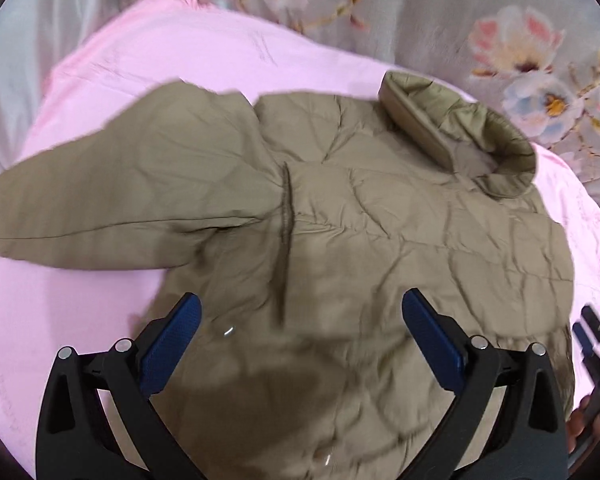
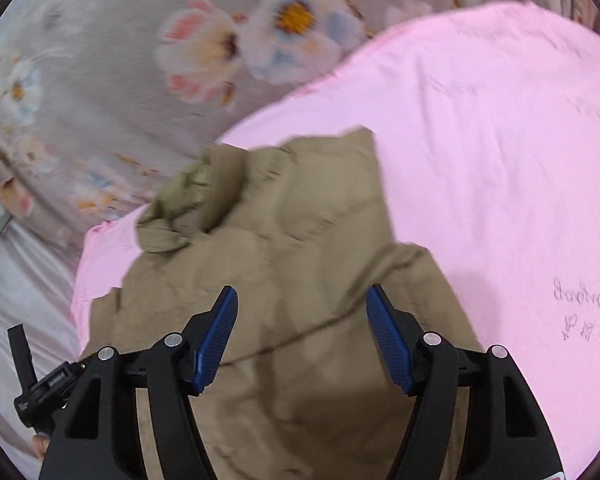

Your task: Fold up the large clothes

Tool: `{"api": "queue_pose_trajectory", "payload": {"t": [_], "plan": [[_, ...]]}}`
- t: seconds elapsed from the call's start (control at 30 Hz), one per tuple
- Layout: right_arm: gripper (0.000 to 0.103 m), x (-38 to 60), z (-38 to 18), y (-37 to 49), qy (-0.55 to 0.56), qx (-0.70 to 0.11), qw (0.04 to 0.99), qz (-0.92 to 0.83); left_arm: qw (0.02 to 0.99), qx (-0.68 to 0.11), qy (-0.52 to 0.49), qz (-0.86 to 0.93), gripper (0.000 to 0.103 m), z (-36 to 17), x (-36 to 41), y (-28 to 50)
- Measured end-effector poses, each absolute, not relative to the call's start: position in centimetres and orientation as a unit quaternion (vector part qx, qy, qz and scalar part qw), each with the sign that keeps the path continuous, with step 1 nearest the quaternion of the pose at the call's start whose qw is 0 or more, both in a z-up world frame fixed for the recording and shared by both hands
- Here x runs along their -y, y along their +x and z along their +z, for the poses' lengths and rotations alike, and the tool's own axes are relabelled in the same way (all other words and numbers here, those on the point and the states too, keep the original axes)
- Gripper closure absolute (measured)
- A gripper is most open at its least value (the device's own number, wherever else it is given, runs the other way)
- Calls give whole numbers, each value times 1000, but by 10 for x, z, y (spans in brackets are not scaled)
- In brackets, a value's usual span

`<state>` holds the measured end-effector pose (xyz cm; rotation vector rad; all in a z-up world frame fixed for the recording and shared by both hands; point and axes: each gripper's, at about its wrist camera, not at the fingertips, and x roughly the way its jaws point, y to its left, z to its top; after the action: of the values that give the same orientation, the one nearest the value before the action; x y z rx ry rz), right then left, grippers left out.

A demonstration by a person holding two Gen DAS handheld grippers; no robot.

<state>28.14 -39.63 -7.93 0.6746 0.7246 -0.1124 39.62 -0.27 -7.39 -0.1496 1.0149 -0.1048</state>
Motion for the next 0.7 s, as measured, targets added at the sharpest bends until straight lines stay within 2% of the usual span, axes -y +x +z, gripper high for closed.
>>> {"api": "queue_pose_trajectory", "payload": {"t": [0.13,0.17,0.2,0.23,0.27,0.33,0.43,0.57,0.7], "plan": [[38,416,-102,294,383,-352,853,-43,867,-490,-83,-39,10,-94,11,408],[44,420,-103,300,399,-347,848,-40,872,-482,-78,-35,21,-94,13,409],[67,422,-103,304,404,-346,846,-41,878,-472,-71,-33,28,-93,17,410],[83,422,-102,309,400,-349,846,-44,882,-466,-63,-35,46,-90,21,411],[94,422,-97,314,383,-353,852,-55,883,-465,-60,-36,59,-88,24,413],[96,419,-74,307,363,-308,878,-56,889,-454,-46,-31,70,-80,29,415],[97,408,-48,288,316,-259,911,-64,896,-442,-17,-19,70,-83,35,415],[94,397,-91,307,231,-363,894,-124,905,-425,20,-12,69,-102,40,407],[95,391,-101,307,213,-380,889,-143,910,-413,34,-1,67,-103,40,397]]}}
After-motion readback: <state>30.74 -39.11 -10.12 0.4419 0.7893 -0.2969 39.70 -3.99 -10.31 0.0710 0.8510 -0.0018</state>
